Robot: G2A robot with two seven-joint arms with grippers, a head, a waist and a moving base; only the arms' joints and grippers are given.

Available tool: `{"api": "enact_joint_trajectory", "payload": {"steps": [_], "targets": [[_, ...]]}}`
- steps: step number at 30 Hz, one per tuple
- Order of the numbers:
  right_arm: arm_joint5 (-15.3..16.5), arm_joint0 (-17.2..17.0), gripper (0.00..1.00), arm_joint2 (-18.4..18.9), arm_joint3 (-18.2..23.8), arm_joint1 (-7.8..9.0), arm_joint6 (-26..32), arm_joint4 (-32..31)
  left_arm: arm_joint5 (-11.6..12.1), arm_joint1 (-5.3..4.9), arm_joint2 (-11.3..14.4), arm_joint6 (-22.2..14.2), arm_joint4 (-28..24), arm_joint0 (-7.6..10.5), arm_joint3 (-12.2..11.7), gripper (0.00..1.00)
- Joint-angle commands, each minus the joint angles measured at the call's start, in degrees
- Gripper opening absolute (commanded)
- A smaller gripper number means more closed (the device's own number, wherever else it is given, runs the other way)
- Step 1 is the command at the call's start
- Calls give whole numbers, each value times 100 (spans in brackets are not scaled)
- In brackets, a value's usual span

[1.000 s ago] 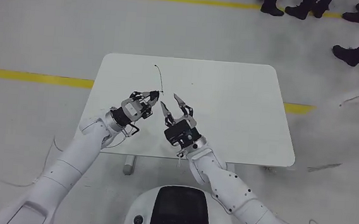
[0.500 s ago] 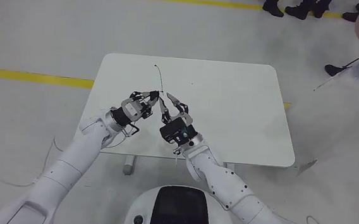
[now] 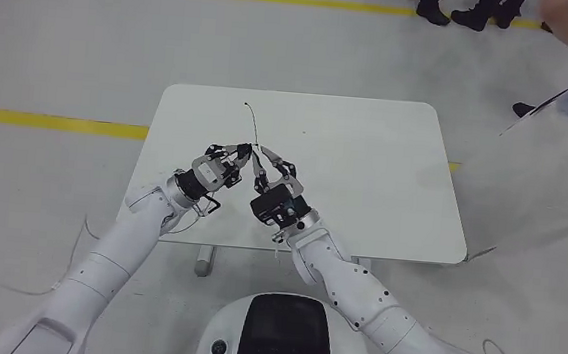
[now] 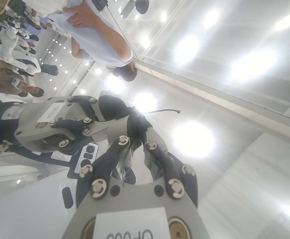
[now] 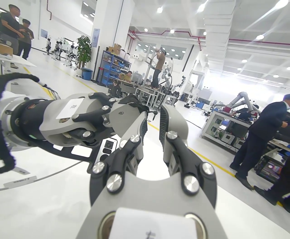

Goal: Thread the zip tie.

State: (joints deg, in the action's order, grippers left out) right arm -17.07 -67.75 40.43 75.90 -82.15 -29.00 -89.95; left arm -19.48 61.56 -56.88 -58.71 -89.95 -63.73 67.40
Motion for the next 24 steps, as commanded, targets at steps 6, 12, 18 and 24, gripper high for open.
{"api": "enact_joint_trajectory", "payload": {"steps": [6, 12, 18, 24], "targets": [[-47, 10, 12, -7, -21, -19, -3, 0, 0, 0, 0, 0, 0, 0, 0, 0], [-64, 24, 12, -18, -46, -33, 14, 0, 0, 0, 0, 0, 0, 0, 0, 0], [-97, 42, 11, -24, -77, -50, 34, 0, 0, 0, 0, 0, 0, 0, 0, 0], [-137, 59, 11, -35, -108, -65, 64, 0, 0, 0, 0, 0, 0, 0, 0, 0]]}}
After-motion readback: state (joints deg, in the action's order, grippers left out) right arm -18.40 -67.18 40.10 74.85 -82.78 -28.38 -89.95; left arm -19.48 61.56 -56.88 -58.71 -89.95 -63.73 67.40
